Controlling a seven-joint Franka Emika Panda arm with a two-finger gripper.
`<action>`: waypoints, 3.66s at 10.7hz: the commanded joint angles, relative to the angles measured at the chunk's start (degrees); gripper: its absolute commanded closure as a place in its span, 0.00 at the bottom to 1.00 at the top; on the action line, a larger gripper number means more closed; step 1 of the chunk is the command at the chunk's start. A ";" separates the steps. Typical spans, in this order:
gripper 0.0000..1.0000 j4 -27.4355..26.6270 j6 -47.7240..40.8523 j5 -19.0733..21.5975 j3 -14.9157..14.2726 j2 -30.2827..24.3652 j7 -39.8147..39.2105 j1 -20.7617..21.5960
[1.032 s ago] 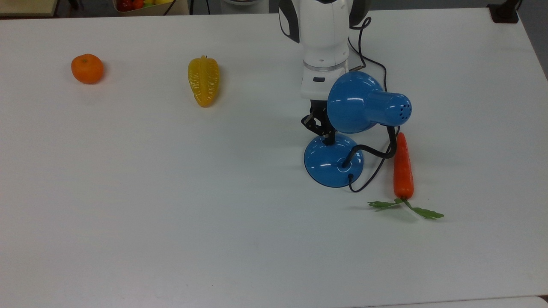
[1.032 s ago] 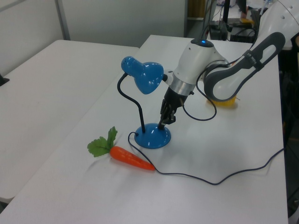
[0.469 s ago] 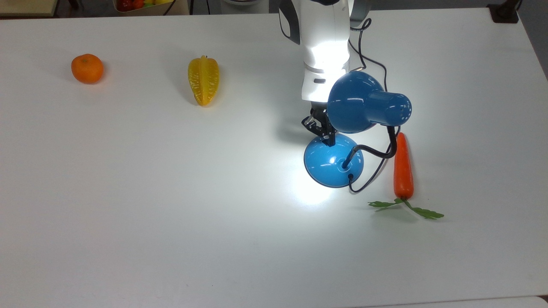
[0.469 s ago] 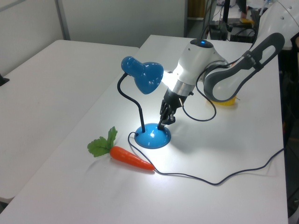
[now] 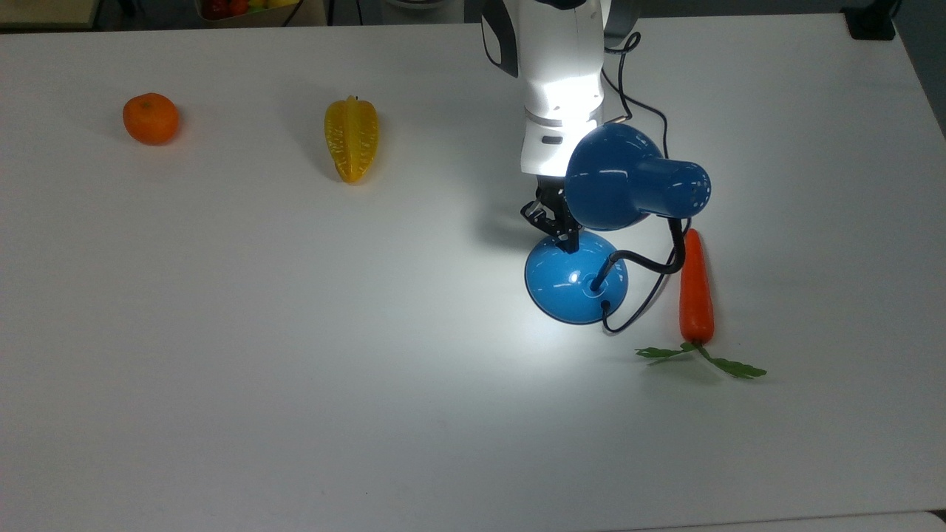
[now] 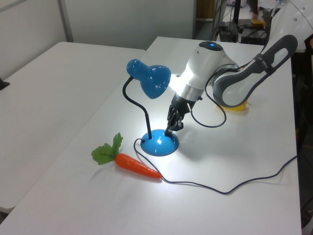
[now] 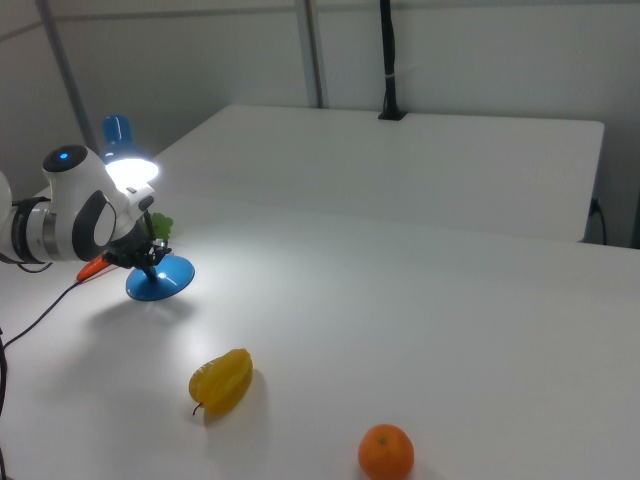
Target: Turn on desk lamp
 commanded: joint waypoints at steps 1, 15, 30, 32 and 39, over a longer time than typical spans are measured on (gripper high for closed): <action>1.00 -0.80 0.07 -0.98 -0.06 -0.38 0.27 -0.73; 1.00 -0.63 -44.45 -0.98 -0.06 -15.58 0.36 -5.47; 0.00 16.69 -62.09 2.08 -10.16 -25.00 6.59 -8.12; 0.00 17.64 -58.40 9.01 -10.34 -24.48 8.97 -8.99; 0.00 16.95 -53.72 8.34 -10.25 -24.12 6.09 -9.00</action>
